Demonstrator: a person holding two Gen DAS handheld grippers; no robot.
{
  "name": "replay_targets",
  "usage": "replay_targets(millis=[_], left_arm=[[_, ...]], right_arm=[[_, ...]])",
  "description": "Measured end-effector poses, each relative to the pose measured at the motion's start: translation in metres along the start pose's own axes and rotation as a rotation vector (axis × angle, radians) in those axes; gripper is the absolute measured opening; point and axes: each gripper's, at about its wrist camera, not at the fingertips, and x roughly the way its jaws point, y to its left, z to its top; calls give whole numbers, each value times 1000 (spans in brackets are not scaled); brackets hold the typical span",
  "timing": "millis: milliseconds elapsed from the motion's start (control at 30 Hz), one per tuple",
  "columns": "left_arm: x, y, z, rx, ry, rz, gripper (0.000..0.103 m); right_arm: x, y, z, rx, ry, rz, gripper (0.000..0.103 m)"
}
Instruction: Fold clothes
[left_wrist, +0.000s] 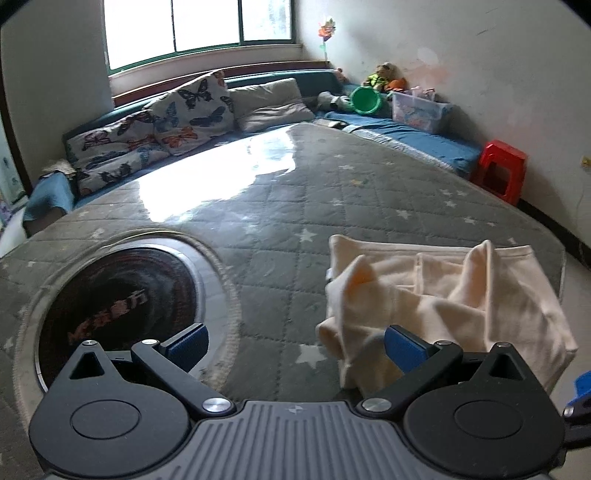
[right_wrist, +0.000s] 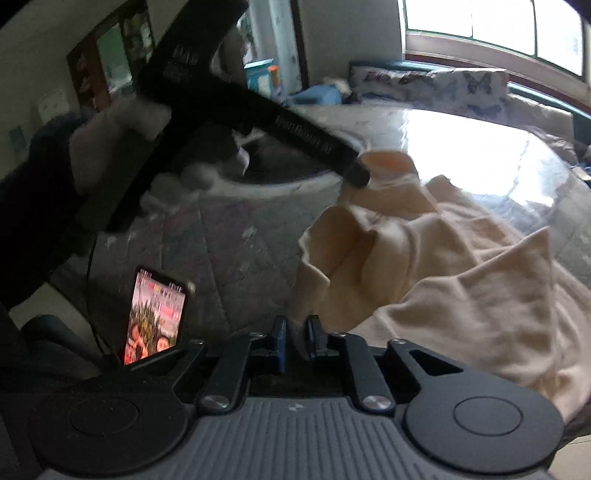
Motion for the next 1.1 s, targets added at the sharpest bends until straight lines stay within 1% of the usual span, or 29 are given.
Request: replay_targets(millis=[67,133,167,233,300,367,400,500,533,567,633,667,700,733,800,833,867,900,967,1033,1067,1100], left_arm=[[4,-2,3,-3,-4,-24,103],[7,-3,7,-8,-7,-48,103],[10,-3,8,-16,-6,-62,103],[15,-2,11,-28,0,-86,102],[19,-4,13,-24,7,-99,101],[22,-6,13,-13,11,-99,98],[23,-6,13,-10,12,-96,96],[26,-5,11,-6,20,-94,91],[28,-5,11,-7,24,-94,88],[28,-4,10,-7,28,-95,83],[28,-4,10,-4,28,-106,77],[29,-4,10,-2,28,-112,69],[29,-4,10,0,30,-120,59],[30,-3,10,2,32,-127,54],[31,-3,9,5,37,-143,32],[31,-2,9,6,38,-147,28],[30,-2,9,9,36,-149,21],[29,-2,9,11,32,-149,18],[26,-1,9,14,23,-146,17],[24,0,9,19,21,-143,17],[24,1,8,22,21,-142,18],[24,1,8,24,22,-140,24]], right_arm=[[-11,-2,-1,10,-30,-4,17],[-22,-4,-1,18,-58,-27,28],[-26,-6,-1,23,-72,-46,29],[-34,-10,0,37,-95,-84,36],[-37,-19,-1,66,-105,-121,38],[-37,-24,-2,78,-101,-149,40],[-34,-25,-4,78,-91,-161,44],[-26,-22,-7,56,-63,-186,45],[-22,-22,-9,51,-53,-191,45],[-19,-22,-10,50,-43,-195,45],[-11,-22,-12,46,-15,-209,40],[-8,-22,-15,45,-3,-217,37],[-6,-23,-17,45,8,-222,25],[-5,-24,-18,46,13,-226,14],[-8,-25,-19,51,-8,-235,6],[-11,-26,-18,52,-28,-248,4],[-14,-27,-17,54,-47,-267,4],[-18,-29,-16,60,-64,-288,4],[-23,-33,-13,78,-94,-326,4],[-27,-43,-12,115,-104,-351,4],[-29,-48,-12,135,-106,-363,6],[-31,-53,-13,157,-107,-374,11]])
